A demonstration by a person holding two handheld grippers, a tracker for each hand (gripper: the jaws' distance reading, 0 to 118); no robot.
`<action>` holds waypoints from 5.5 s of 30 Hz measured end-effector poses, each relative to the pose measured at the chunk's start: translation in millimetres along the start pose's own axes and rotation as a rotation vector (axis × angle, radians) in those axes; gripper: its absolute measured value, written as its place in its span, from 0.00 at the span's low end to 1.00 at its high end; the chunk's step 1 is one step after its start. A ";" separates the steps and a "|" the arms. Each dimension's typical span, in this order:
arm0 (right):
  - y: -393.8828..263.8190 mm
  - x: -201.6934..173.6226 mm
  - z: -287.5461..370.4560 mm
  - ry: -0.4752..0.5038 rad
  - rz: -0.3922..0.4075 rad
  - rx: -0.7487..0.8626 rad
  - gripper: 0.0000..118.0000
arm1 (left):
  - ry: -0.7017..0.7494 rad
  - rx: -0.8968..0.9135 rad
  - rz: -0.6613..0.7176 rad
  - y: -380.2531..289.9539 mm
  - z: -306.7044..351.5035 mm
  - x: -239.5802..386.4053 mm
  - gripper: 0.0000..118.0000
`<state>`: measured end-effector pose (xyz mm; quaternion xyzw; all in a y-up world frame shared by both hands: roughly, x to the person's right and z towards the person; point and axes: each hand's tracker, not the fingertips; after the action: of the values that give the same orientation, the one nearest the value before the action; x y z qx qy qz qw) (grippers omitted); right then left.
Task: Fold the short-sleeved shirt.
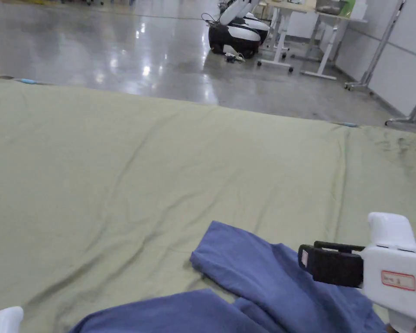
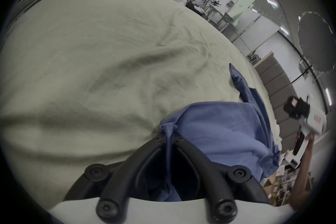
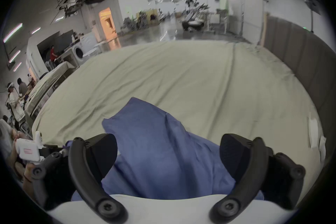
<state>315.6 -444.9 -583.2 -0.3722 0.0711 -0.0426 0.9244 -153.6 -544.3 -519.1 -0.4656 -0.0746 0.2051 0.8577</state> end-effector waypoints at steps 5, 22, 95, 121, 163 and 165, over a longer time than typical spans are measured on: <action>13.8 -4.7 -65.4 -0.162 0.139 -0.128 0.85 | 0.110 0.014 -0.146 -4.2 -3.2 19.9 0.04; 22.3 -15.5 1.2 -0.113 0.142 -0.011 0.05 | -0.051 0.222 -0.063 33.4 61.8 25.1 0.04; 262.0 21.7 -41.3 -0.384 0.047 0.449 0.05 | 0.129 0.414 -0.290 358.2 -29.3 128.6 0.04; -93.1 10.6 103.1 -0.233 -0.308 0.219 0.05 | 0.077 0.350 -0.197 51.8 106.2 25.3 0.04; -211.5 6.5 212.0 -0.298 -0.415 0.059 0.47 | 0.086 0.269 0.043 -82.2 184.0 -34.7 0.18; -217.1 -5.7 207.5 -0.396 -0.317 0.057 0.02 | 0.255 0.227 0.026 -83.0 182.8 -30.0 0.00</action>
<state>338.3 -458.8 -284.0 -0.3534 -0.1717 -0.1156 0.9123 -215.6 -456.6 -346.9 -0.3889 0.0642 0.1624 0.9046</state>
